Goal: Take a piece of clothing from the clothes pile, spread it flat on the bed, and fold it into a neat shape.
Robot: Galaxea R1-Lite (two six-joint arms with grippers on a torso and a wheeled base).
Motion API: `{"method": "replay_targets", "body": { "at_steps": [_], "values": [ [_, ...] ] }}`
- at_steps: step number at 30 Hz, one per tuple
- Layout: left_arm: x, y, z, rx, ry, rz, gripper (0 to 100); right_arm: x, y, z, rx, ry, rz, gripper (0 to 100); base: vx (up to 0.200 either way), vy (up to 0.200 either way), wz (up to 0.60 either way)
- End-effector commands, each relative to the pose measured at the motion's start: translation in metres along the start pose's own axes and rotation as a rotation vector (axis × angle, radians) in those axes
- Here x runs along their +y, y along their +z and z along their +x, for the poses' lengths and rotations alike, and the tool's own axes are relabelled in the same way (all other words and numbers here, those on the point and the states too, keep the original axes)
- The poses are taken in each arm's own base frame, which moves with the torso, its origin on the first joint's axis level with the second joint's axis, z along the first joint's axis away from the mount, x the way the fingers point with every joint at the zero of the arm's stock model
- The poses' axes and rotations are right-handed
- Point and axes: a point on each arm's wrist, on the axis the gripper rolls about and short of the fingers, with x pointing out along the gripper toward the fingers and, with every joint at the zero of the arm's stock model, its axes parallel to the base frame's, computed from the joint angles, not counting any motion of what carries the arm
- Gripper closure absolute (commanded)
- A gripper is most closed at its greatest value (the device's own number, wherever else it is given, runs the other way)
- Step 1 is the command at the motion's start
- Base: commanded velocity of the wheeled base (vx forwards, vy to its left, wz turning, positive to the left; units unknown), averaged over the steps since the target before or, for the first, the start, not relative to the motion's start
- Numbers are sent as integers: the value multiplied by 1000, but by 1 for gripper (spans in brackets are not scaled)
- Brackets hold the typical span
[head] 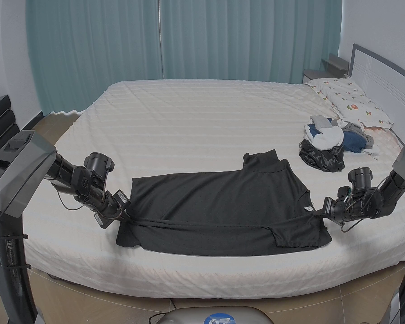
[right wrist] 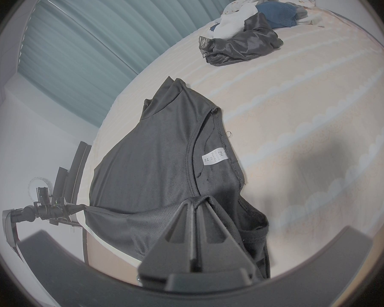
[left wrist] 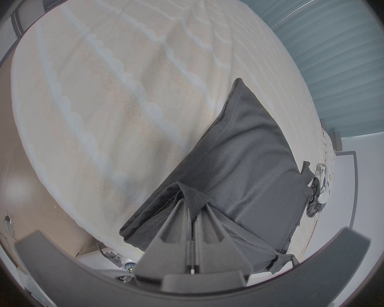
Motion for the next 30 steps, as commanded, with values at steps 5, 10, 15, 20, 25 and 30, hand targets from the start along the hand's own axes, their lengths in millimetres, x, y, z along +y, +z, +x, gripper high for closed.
{"method": "replay_targets", "body": {
  "at_steps": [5, 10, 15, 20, 25, 30],
  "values": [
    [-5, 4, 0, -14, -16, -35, 0, -1, -4, 6, 16, -6, 4, 100, 0, 0, 0],
    [-5, 7, -1, -22, -23, -57, 0, -2, -6, 7, 26, -9, 7, 0, 0, 0, 0],
    [1, 16, -8, -35, -28, -111, 0, 0, 2, -7, -21, -11, 24, 0, 0, 0, 0],
    [14, 20, -26, -13, -56, -156, 0, 8, 3, -35, -70, -3, 101, 0, 0, 0, 0],
    [26, 9, -49, 56, -110, -201, 0, 15, -13, -63, -74, -16, 172, 0, 0, 0, 0],
    [32, 6, -57, 57, -174, -219, 0, 21, -27, -76, -58, -4, 227, 0, 40, 0, 0]
  ]
}}
